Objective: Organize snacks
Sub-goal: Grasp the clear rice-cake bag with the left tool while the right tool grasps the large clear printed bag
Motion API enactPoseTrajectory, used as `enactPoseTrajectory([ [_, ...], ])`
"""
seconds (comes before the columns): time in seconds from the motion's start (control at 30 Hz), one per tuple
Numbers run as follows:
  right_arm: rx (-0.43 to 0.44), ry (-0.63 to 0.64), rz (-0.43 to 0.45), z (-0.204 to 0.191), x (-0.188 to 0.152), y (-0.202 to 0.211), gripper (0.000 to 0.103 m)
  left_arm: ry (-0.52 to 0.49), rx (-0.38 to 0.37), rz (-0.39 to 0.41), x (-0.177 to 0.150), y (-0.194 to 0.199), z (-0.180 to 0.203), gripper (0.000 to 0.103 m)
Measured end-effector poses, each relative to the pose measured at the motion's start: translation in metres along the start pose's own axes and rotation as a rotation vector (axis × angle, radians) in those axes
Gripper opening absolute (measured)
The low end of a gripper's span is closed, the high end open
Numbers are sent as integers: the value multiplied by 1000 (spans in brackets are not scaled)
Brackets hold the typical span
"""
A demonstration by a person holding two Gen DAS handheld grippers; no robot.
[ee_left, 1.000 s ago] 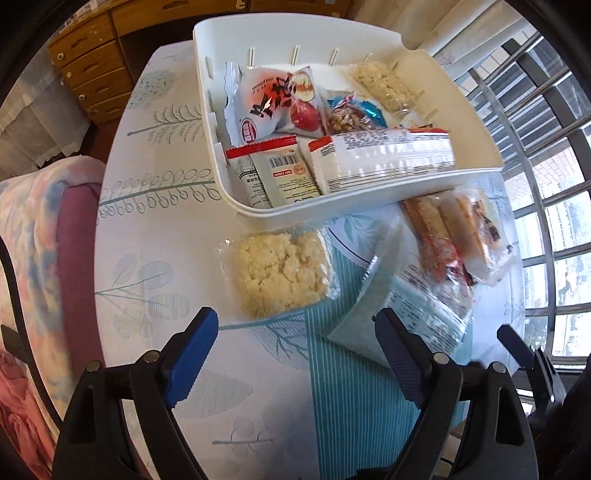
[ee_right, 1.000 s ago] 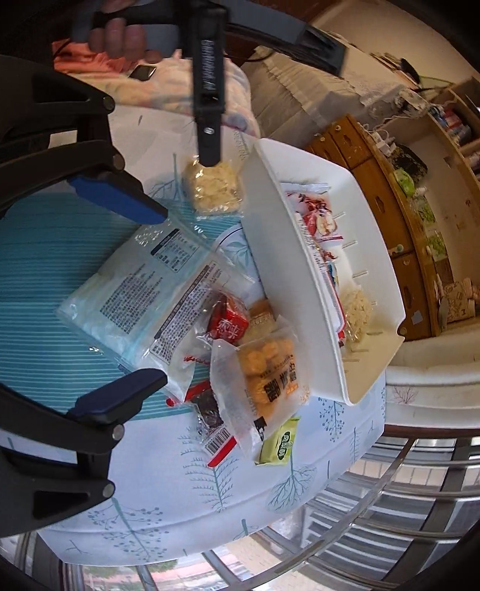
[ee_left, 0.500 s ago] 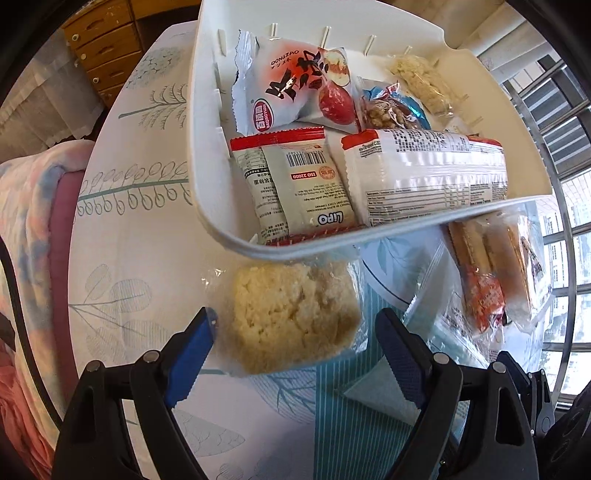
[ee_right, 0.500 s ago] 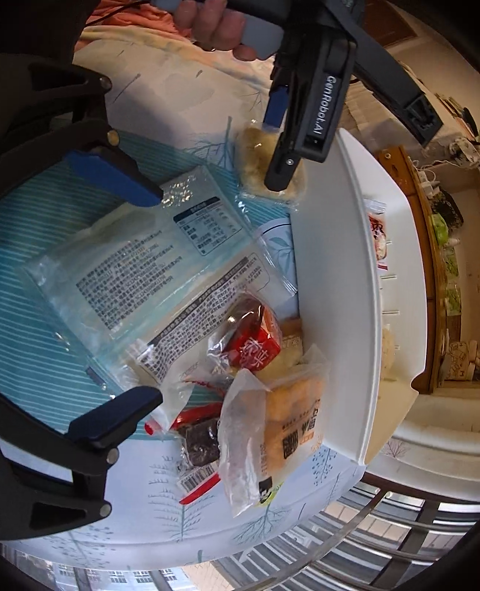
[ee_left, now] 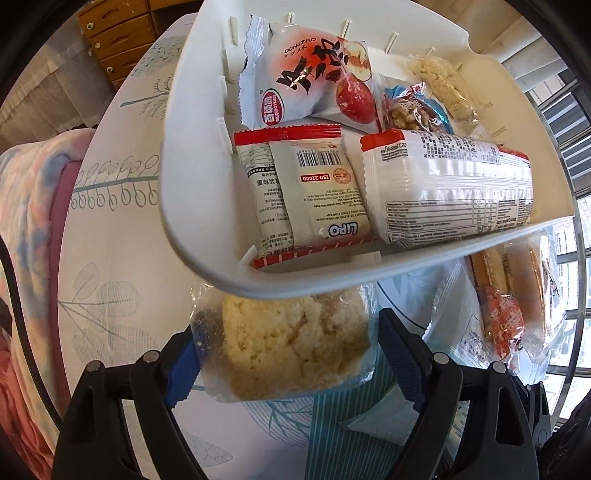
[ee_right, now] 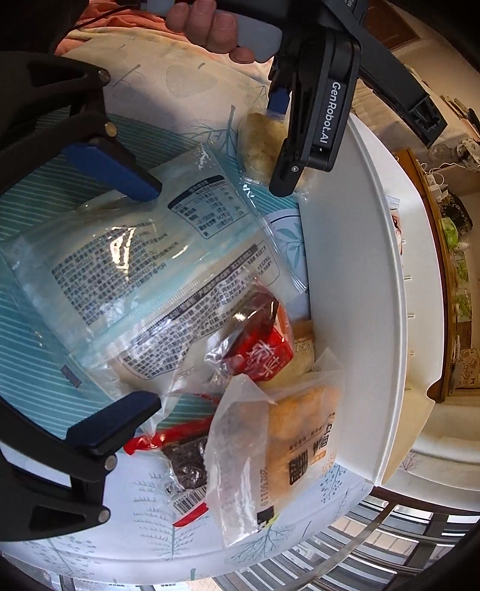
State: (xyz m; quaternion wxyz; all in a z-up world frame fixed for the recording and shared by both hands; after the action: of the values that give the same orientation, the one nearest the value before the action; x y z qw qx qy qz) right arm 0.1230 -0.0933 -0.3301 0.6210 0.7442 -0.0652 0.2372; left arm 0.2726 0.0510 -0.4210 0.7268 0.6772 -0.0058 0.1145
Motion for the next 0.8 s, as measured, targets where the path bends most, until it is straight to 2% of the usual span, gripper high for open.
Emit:
enactPoseTrajectory([
  [0.27,29,-7,-92,-3,7,-13,103,22,46,-4,6,-8,14,86],
  [0.4,28,-5,-126,-7,12,-16,101,28,92,-1,6,-9,20,79],
  [0.47,28,-7,-153,-8,15,-18,99,32,89,-4,5,-7,23,71],
  [0.7,29,-21,-270,-11,38,-29,92,42,97,-69,-2,-9,33,69],
  [0.8,36,-31,-310,-13,43,-30,88,64,99,-104,-15,-9,32,69],
])
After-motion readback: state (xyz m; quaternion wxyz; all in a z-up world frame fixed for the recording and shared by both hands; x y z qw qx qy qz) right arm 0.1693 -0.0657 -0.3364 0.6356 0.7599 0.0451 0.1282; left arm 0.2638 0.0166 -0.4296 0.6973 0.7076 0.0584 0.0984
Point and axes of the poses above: each gripper's, at about its wrist camera, not at the fingertips, and y roughly against the way its jaws point, z to its right, x to its top, the point moved 8 cm from there along -y, roughly the way its jaws point, and after that the axes turned 4 degrees about x, right-handed, at the moved point
